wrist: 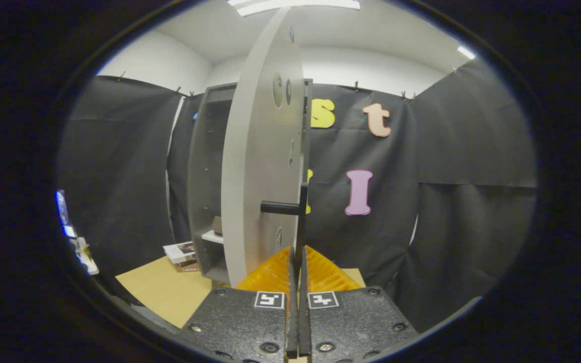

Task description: Open the shoe cabinet door, grab the shoes and put them into the shoe cabinet, then close the shoe cabinet door.

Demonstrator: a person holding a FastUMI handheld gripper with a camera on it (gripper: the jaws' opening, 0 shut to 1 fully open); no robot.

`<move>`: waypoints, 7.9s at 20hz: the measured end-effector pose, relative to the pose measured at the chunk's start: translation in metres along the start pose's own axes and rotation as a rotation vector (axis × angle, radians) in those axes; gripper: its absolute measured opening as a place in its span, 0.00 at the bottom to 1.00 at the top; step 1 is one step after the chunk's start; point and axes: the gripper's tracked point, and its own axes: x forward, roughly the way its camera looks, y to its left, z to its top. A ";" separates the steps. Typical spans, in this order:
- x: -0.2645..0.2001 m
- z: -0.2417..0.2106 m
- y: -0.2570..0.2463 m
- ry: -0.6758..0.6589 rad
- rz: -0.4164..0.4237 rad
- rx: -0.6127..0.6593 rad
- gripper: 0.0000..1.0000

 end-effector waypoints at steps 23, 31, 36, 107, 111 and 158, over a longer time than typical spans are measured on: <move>-0.116 -0.048 0.048 -0.087 -0.088 0.121 0.99; -0.105 -0.087 0.117 -0.103 0.010 0.114 0.99; -0.080 -0.121 0.169 -0.105 0.059 0.082 0.99; 0.095 -0.019 0.271 -0.143 0.154 -0.032 0.12; 0.149 0.000 0.264 -0.082 0.135 -0.029 0.12; 0.380 -0.012 0.222 0.190 0.009 -0.019 0.87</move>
